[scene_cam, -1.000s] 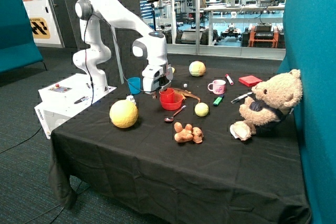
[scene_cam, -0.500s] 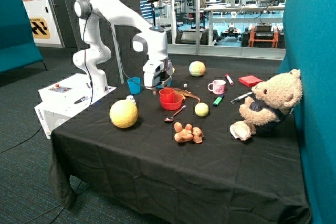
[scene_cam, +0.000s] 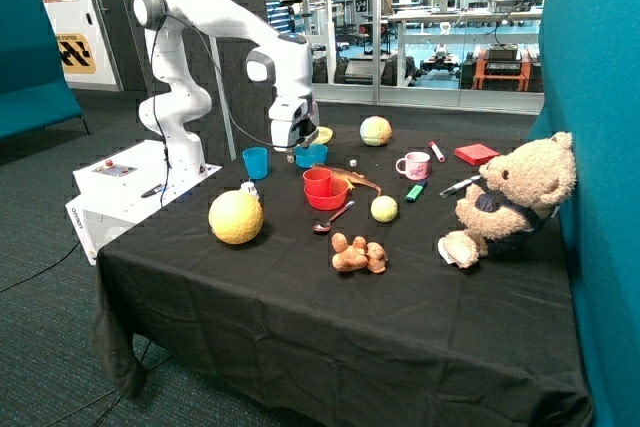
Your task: Match the cups with the appropriate bowls
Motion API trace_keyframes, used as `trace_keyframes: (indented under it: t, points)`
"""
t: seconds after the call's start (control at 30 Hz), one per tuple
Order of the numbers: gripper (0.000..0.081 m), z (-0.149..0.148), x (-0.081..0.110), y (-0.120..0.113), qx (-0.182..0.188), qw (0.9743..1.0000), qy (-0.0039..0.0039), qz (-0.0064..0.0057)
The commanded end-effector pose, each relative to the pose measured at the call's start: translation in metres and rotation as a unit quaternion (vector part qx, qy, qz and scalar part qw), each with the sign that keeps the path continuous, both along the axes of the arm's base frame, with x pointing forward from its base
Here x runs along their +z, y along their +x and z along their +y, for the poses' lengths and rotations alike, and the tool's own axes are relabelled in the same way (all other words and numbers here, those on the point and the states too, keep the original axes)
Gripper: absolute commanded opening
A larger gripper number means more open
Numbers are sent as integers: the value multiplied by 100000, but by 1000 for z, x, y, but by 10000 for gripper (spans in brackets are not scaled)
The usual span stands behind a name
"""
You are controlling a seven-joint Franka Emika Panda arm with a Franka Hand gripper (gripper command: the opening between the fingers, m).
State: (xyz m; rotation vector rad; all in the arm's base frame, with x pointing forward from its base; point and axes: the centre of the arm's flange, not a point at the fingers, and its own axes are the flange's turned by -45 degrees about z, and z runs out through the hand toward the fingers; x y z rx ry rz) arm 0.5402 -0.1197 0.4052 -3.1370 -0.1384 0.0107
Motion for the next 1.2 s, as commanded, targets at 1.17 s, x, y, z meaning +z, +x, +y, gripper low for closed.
trace_keyframes:
  t: [1.17]
  points:
    - [392,44,-4,-118,9434,99553,-30,-350]
